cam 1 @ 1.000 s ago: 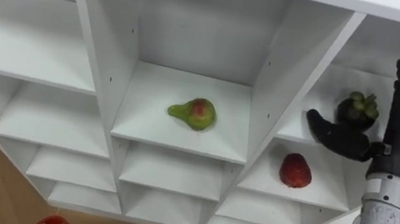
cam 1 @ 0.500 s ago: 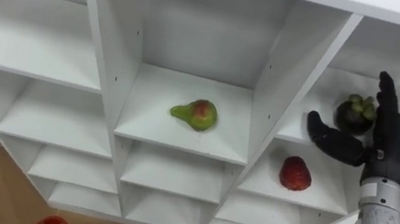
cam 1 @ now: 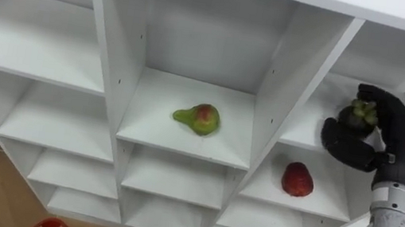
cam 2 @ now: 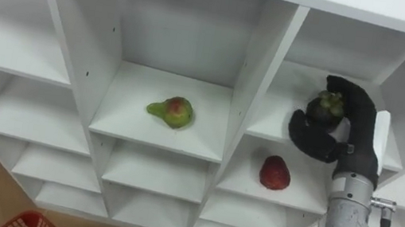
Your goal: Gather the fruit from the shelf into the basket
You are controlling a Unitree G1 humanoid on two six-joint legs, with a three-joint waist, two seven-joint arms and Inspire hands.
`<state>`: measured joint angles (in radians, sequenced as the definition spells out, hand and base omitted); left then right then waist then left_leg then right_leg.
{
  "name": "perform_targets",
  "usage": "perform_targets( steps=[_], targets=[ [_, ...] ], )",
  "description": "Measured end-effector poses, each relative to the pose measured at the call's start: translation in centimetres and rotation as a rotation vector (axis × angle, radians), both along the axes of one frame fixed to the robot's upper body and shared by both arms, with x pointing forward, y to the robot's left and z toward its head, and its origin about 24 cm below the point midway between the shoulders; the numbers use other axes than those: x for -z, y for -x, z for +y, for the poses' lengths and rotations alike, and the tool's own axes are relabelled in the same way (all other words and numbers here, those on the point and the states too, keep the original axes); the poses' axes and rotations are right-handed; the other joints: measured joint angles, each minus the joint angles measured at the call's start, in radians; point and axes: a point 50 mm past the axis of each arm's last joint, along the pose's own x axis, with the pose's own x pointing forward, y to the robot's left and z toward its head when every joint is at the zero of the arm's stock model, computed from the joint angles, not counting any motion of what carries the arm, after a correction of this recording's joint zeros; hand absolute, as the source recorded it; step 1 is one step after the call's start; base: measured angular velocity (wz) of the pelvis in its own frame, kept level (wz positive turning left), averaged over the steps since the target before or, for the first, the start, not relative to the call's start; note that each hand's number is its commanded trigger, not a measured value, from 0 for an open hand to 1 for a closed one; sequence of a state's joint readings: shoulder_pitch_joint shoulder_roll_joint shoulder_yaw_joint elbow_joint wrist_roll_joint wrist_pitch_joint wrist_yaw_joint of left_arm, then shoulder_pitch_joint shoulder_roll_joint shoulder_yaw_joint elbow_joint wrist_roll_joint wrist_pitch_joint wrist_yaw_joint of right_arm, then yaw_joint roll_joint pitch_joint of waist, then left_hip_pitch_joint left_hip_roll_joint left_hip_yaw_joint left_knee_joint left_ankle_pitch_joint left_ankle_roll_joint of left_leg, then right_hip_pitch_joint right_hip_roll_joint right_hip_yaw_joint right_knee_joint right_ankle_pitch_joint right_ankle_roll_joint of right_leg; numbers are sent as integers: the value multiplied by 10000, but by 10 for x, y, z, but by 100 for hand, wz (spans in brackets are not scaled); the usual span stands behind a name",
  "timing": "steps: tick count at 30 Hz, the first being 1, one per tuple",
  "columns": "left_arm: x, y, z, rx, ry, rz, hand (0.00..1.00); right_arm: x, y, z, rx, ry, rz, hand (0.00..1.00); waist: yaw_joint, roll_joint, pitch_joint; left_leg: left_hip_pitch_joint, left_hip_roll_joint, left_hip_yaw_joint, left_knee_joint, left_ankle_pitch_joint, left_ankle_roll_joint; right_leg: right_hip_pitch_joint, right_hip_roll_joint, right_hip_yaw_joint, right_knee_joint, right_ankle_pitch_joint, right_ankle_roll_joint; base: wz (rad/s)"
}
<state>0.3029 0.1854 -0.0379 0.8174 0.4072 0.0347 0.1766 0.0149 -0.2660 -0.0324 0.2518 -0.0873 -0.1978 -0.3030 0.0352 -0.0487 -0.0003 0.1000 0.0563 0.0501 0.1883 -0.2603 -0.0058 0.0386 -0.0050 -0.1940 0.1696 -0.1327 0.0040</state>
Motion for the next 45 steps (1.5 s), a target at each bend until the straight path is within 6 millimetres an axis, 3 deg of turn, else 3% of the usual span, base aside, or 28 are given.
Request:
perform_targets(
  steps=[22, 30, 33, 45],
  targets=[
    [-3, -10, 0, 47, -120, -626, 100, -3, -2, 4, -377, 34, -86, 100, 1, 10, 7, 150, 8, -12, -112, 4, -12, 104, 22, -2, -38, -1, 1, 0],
    [-3, -15, -2, 120, -66, -799, 100, -13, 2, 24, -1490, 275, -271, 100, 0, 167, -77, 47, 7, 40, -3, 8, -11, -38, 18, 22, 14, 2, -3, -1],
    [-4, -18, -4, 207, -4, -926, 100, -18, 4, 34, -2104, 239, -407, 100, 2, 268, -29, 24, 4, 37, 1, 10, -11, -55, 12, 21, 13, 2, -3, 0],
    [-1, -14, -5, 250, 103, -857, 100, -26, 8, 47, -2733, 179, -492, 100, 5, 279, -39, -194, 2, 82, 10, 15, -17, -317, 22, 87, 24, 11, -17, -1]
  ],
)
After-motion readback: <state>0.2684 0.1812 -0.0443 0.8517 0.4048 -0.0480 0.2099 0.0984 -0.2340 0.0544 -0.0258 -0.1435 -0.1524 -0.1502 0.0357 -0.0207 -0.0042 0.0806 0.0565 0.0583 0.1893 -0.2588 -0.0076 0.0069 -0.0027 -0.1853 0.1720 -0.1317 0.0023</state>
